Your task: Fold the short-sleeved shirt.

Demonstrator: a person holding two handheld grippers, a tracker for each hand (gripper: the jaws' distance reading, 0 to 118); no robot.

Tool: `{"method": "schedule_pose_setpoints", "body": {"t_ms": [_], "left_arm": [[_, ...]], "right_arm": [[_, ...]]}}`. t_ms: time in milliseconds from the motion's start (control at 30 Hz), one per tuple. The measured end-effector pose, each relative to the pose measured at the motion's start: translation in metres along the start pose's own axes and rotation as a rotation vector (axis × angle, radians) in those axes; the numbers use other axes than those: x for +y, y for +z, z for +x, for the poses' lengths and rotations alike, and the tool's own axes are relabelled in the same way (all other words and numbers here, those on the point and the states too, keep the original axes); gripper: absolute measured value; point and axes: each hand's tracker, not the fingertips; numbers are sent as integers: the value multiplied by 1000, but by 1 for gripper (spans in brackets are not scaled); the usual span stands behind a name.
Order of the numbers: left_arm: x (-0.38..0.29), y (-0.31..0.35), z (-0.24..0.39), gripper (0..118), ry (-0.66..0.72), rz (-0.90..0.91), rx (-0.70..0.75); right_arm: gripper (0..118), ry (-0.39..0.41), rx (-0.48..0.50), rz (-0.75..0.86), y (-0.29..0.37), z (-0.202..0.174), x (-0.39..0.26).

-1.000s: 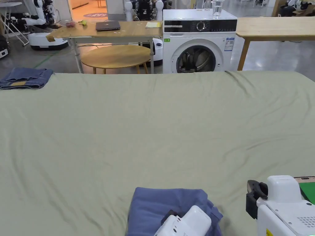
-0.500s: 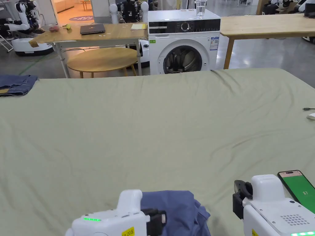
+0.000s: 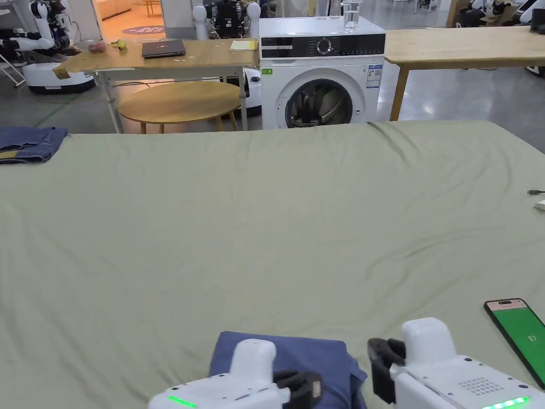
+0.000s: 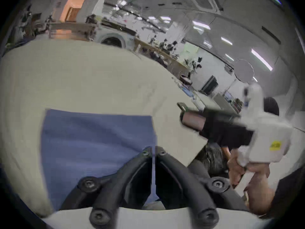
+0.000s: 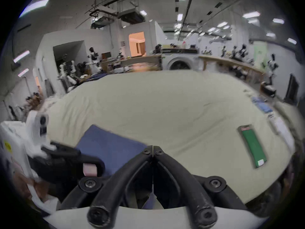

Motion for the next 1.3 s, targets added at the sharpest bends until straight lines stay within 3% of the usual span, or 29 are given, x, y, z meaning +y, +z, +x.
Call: {"method": "schedule_pose_setpoints", "body": {"t_ms": [33,100,167,200,233,333,433,467,533,567,600,667,767,867,933,1300], "left_arm": [[-1,14,-13,2,39,31,16],[-5,34,-46,44,135,74,25],[-12,49,-78,98,237,72,37],[-16,57,-93,107,285,82,38],[-19,62,-108,108,324,96,28],[-31,61,-142,108,462,53,-21],[-45,38,-161,107,598,16,-192],[-47,29,-163,102,629,22,-278],[-47,3,-156,81,699,9,-450],[-48,-11,-152,51,726,-6,-453],[-48,-23,-147,31,699,-7,-376],[-42,-32,-130,31,649,-34,-242],[-32,-14,-124,30,677,12,-266],[-19,20,-136,29,573,8,-178],[-13,47,-174,29,580,12,-168],[36,276,-370,29,501,114,234]], "right_arm": [[0,-38,65,-30,-9,-3,-4],[0,-119,178,-82,-27,-5,-14],[0,-173,285,-142,-44,-5,-26],[0,-176,299,-162,-51,-5,-32],[0,-166,259,-161,-55,-4,-37],[0,-135,139,-171,-59,1,-45],[0,-157,171,-161,-56,7,-41],[0,-149,167,-160,-56,6,-41],[0,-136,166,-154,-56,6,-41],[0,-137,167,-153,-56,6,-41],[0,-138,165,-149,-56,5,-41],[0,-135,159,-135,-52,4,-40],[0,-116,151,-92,-39,3,-34],[0,-100,148,-66,-33,1,-24],[0,-86,140,-61,-33,-3,-16],[0,-6,144,-96,-59,-59,2]]}}
